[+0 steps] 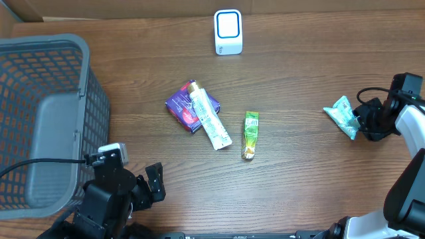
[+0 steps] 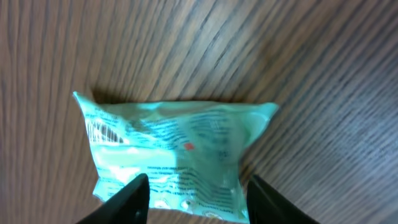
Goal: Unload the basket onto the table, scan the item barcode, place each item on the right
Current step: 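Move the right gripper to the green juice box and grasp it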
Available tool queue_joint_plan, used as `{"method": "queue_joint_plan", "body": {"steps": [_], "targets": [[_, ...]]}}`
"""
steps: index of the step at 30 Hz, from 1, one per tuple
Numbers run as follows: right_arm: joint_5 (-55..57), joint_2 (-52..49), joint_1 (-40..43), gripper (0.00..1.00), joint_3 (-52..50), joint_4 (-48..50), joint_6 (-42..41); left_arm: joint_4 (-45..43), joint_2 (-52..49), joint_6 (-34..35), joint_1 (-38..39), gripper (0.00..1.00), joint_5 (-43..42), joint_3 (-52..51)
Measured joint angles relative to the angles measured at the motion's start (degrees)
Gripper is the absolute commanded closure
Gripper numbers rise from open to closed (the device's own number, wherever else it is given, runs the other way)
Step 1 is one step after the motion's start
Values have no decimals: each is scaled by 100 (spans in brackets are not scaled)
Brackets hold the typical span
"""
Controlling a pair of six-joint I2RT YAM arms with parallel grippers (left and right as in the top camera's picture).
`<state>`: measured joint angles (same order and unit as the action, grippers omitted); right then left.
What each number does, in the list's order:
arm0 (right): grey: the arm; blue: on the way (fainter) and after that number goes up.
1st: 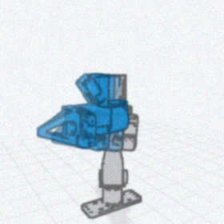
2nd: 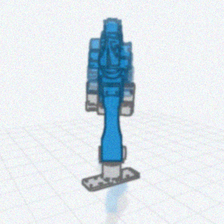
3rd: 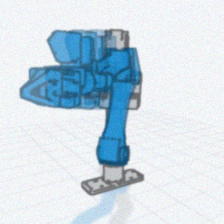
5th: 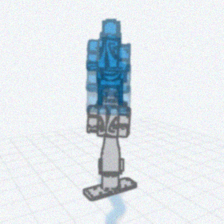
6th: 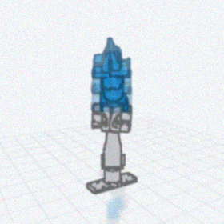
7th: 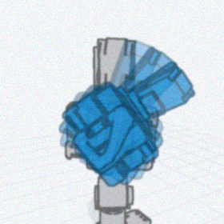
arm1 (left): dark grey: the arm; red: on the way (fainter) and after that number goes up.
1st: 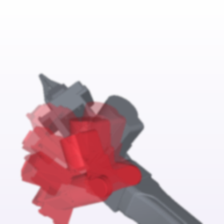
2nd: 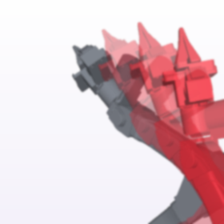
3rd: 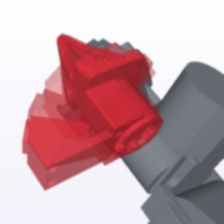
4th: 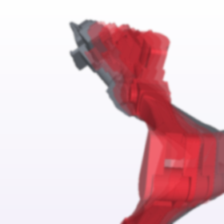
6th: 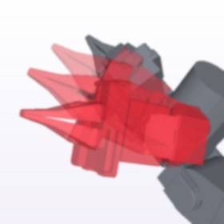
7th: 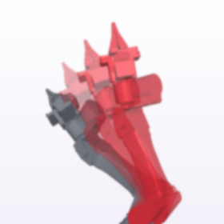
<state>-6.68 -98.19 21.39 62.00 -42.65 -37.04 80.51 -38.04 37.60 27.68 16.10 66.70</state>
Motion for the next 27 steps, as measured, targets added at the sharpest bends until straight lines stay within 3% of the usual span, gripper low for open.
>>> {"method": "queue_joint_plan", "body": {"steps": [10, 16, 22, 27], "targets": [[-708, 35, -96, 40, 1738, -1696, 984, 0, 0, 0, 0, 1, 0, 0], [-1805, 107, -1349, 37, 1803, -2546, 2081, 0, 0, 0, 0, 0, 0, 0], [-2135, 107, -3106, 34, 1132, -2118, 2424, 0, 0, -2, 0, 0, -2, 0], [-1932, 107, -4131, 32, 483, -1279, 2037, -2, 0, 0, 0, 0, 0, 0]]}}
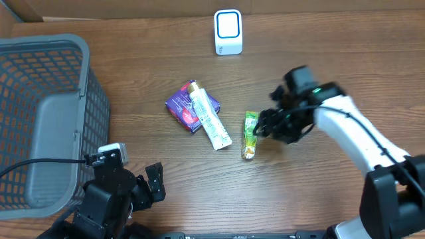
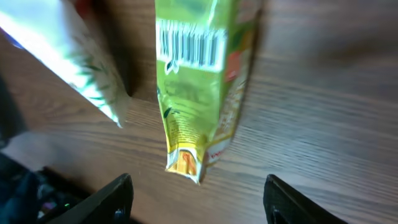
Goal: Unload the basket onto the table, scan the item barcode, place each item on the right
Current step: 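Move the right gripper to the green juice box and grasp it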
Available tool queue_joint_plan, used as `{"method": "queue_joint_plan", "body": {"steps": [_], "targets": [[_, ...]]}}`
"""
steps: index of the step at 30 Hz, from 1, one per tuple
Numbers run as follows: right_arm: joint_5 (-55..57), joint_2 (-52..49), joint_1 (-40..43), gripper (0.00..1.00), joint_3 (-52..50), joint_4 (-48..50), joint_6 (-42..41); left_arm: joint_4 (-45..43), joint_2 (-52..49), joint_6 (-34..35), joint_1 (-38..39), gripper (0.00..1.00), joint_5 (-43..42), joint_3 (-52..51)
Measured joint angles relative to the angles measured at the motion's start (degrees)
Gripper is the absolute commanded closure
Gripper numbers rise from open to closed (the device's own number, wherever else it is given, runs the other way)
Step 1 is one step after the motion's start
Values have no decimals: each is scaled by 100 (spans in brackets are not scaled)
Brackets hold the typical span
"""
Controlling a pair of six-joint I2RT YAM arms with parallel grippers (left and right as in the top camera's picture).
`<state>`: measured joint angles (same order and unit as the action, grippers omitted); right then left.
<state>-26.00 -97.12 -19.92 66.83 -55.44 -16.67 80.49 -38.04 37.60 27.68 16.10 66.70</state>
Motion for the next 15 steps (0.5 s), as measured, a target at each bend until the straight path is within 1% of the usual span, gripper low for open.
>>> {"method": "queue_joint_plan", "body": {"steps": [3, 4, 5, 9, 10, 15], "targets": [[245, 0, -341, 34, -284, 337, -306, 2, 0, 0, 0, 0, 0, 0], [326, -2, -424, 36, -372, 450, -400, 2, 0, 0, 0, 0, 0, 0], [400, -2, -474, 39, -442, 551, -470, 0, 0, 0, 0, 0, 0, 0], [575, -2, -520, 59, -651, 984, -658, 2, 0, 0, 0, 1, 0, 0], [592, -2, -520, 62, -675, 1001, -660, 2, 0, 0, 0, 0, 0, 0], [667, -2, -520, 63, -708, 1049, -726, 2, 0, 0, 0, 0, 0, 0]]}}
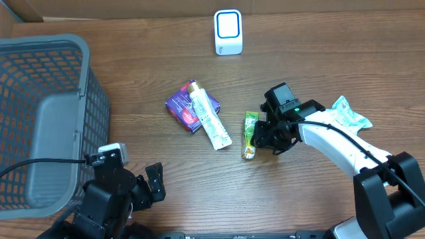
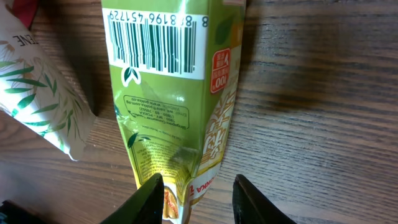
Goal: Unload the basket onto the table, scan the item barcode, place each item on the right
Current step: 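Move the right gripper to the green juice box and grasp it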
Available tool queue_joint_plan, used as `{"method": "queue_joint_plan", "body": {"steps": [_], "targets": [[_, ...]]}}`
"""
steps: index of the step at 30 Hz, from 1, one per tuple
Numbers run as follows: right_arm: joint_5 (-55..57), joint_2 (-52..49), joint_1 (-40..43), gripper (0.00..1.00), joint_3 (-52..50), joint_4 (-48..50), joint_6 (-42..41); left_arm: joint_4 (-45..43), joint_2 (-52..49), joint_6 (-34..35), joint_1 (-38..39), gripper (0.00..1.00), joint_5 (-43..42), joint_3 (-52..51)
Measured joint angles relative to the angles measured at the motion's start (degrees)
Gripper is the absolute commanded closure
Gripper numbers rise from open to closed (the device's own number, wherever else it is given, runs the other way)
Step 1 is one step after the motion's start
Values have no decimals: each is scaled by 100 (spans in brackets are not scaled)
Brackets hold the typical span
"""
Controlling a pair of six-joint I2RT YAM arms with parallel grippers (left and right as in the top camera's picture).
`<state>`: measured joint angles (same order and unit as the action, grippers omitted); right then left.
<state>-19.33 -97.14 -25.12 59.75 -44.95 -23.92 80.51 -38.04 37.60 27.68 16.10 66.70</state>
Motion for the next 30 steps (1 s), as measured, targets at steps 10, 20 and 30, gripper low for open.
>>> {"method": "queue_joint_plan", "body": {"steps": [10, 20, 30], "targets": [[-37, -190, 2, 84, -9, 160, -96, 0, 0, 0, 0, 0, 0, 0], [-190, -310, 0, 80, -7, 280, -153, 0, 0, 0, 0, 0, 0, 0], [-420, -374, 0, 96, 4, 404, -181, -2, 0, 0, 0, 0, 0, 0]]}}
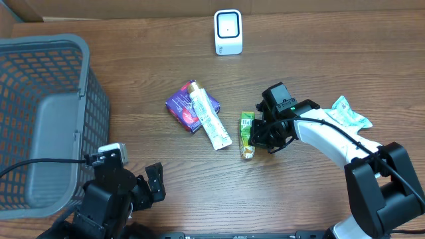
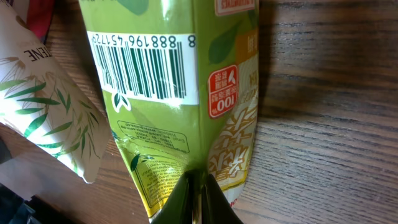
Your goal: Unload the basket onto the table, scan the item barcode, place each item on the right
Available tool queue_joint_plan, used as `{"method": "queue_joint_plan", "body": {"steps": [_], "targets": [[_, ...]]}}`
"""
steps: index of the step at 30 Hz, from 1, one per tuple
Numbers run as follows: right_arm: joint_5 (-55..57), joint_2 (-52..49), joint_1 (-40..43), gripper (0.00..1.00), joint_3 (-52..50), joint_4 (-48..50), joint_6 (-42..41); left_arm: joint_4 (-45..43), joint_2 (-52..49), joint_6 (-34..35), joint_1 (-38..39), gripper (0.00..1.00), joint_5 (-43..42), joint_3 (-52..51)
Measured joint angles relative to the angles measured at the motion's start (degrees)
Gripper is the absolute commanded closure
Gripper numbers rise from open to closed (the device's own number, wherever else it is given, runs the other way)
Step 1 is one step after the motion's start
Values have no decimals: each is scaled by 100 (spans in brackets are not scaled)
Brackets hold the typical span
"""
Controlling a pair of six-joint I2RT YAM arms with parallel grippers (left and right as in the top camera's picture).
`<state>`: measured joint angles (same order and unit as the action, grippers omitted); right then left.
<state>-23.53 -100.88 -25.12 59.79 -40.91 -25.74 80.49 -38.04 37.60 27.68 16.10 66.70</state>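
A green snack packet (image 1: 247, 133) lies on the wooden table, its barcode (image 2: 144, 71) facing up in the right wrist view. My right gripper (image 2: 199, 202) is shut on the packet's lower end, pinching the wrapper between both fingers; in the overhead view that gripper (image 1: 260, 135) sits at the packet's right side. The white barcode scanner (image 1: 228, 32) stands at the far edge of the table. My left gripper (image 1: 154, 180) rests at the near left, apart from everything, and its fingers are too small to read.
A white tube (image 1: 209, 118) lies across a purple packet (image 1: 180, 106) just left of the green packet. A teal packet (image 1: 348, 113) lies to the right. A grey basket (image 1: 40, 119) fills the left side.
My right gripper was open with its fingers either side of the green packet's end. Now the fingers are shut on that end, and the camera sits closer to the packet.
My right gripper first stood at the far right around the teal packet. Later it was open over the green packet in the middle, the teal packet lying on the table behind. It then straddled the green packet's end, and now it grips it.
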Motion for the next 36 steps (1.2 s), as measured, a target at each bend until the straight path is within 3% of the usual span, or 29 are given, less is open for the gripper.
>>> {"method": "queue_joint_plan", "body": {"steps": [6, 13, 23, 27, 29, 31, 34, 36], "targets": [[474, 13, -11, 96, 258, -636, 11, 2, 0, -2, 0, 0, 0, 0], [2326, 448, -9, 96, 697, -1797, 31, 0, 0, 0, 0, 0, 0, 0], [3112, 717, -92, 96, 824, -1786, 28, 2, 0, 0, 0, 1, 0, 0], [3086, 715, -498, 81, 748, -1720, 46, 2, 0, 0, 0, 1, 0, 0], [3021, 710, -721, 79, 737, -1709, 42, 0, 0, 0, 0, 0, 0, 0], [2990, 708, -876, 81, 737, -1720, -61, 0, 0, 0, 0, 0, 0, 0], [3115, 706, -892, 96, 737, -1762, -319, 2, 0, -2, 0, 1, 0, 0], [3285, 706, -848, 96, 737, -1779, -483, 2, 0, 0, 0, 0, 0, 0]]}}
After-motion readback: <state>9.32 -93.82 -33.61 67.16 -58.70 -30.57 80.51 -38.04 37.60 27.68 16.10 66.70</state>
